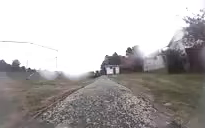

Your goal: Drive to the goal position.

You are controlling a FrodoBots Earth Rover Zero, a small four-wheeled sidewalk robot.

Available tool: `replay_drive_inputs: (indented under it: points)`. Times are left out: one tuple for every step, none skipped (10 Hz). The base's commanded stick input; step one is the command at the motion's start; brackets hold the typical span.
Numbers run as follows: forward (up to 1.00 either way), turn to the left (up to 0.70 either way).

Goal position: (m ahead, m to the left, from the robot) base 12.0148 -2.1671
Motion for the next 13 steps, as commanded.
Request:
replay_drive_inputs:
  points:
    - [0.85,0.00]
    - [0.85,0.00]
    - [0.85,0.00]
    - [0.85,0.00]
    - [0.85,0.00]
    - [0.85,0.00]
    - [0.85,0.00]
    - [0.85,0.00]
    - [0.85,0.00]
    - [0.85,0.00]
    - [0.85,0.00]
    - [0.85,0.00]
    - [0.85,0.00]
